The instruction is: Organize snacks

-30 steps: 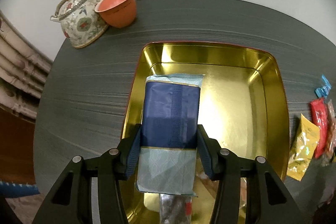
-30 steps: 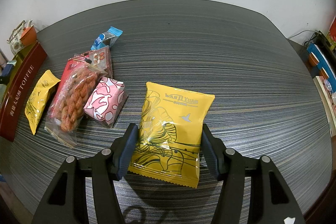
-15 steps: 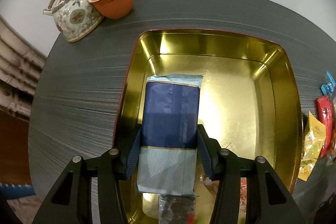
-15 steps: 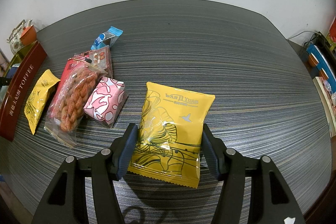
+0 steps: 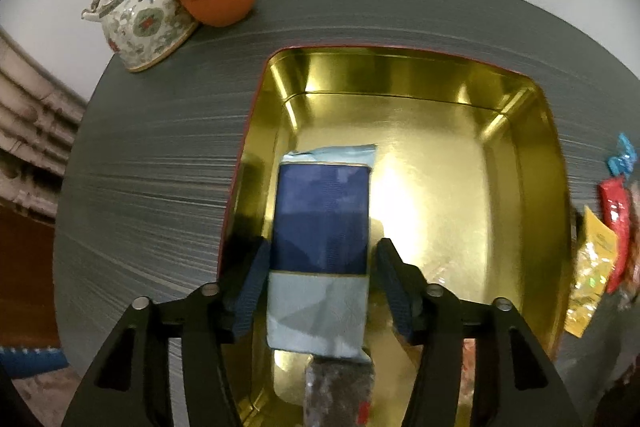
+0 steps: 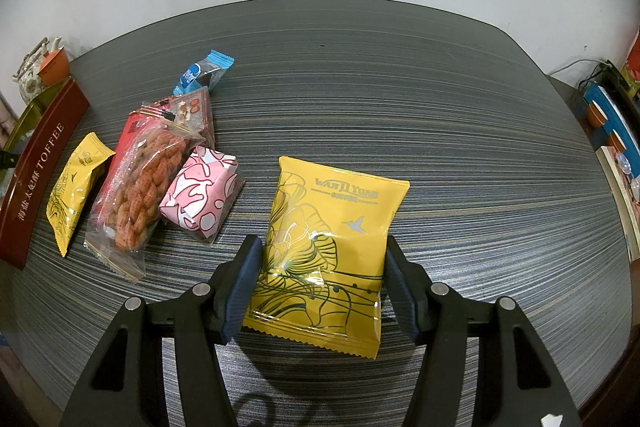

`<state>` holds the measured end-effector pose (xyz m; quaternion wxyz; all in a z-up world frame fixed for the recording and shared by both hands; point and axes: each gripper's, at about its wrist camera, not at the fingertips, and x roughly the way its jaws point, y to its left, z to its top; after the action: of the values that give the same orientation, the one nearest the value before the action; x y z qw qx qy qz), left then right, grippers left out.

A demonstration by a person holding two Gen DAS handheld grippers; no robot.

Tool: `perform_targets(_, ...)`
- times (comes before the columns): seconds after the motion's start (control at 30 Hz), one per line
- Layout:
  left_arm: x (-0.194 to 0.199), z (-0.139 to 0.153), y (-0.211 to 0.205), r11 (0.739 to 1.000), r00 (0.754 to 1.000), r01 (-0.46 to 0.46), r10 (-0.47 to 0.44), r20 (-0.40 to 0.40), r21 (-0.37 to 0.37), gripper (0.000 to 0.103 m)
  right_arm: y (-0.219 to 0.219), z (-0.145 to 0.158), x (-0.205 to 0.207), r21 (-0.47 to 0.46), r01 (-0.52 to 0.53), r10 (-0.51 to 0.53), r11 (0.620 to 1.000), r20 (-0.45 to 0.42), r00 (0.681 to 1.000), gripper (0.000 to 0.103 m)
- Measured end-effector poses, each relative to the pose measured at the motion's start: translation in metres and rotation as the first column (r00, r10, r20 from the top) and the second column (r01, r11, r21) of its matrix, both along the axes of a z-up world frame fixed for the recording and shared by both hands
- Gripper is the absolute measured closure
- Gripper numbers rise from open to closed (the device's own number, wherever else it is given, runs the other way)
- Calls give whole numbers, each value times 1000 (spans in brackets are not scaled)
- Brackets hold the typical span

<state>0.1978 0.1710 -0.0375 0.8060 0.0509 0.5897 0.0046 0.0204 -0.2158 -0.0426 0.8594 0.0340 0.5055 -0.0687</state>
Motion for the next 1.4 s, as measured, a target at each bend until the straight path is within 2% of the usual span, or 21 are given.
perform_targets(0.13,-4,10,-3,1000,1000,18,-18,22,13,37,1,0,0,-1,0,0,1000,0,1000,46)
perform_targets(0.23,-11,23,-3,1000,998,22,-22,55,3,37,1,0,0,0,-1,1,1000,-1,1000,46)
perform_targets(0.5,-44,51,-1,999,988,27,-34,154,47,37,-2,1,-1,-1,-4,4,1000,5,1000,46)
perform_targets(0.8,-84,51,31,998,979,-59,52,199,27,37,-11,3,0,16,12,-12,1000,6,1000,50)
perform_targets(1.07,-116,41,56,990,969,-137,132,210,13,37,-18,7,2,-15,43,-42,999,12,999,51)
perform_targets(1.23,-127,37,69,986,960,-169,166,225,-7,37,-26,23,7,-42,66,-64,997,43,997,51)
perform_targets(1.4,-128,36,81,980,955,-200,200,221,-25,36,-9,46,16,-58,23,-18,998,75,997,51)
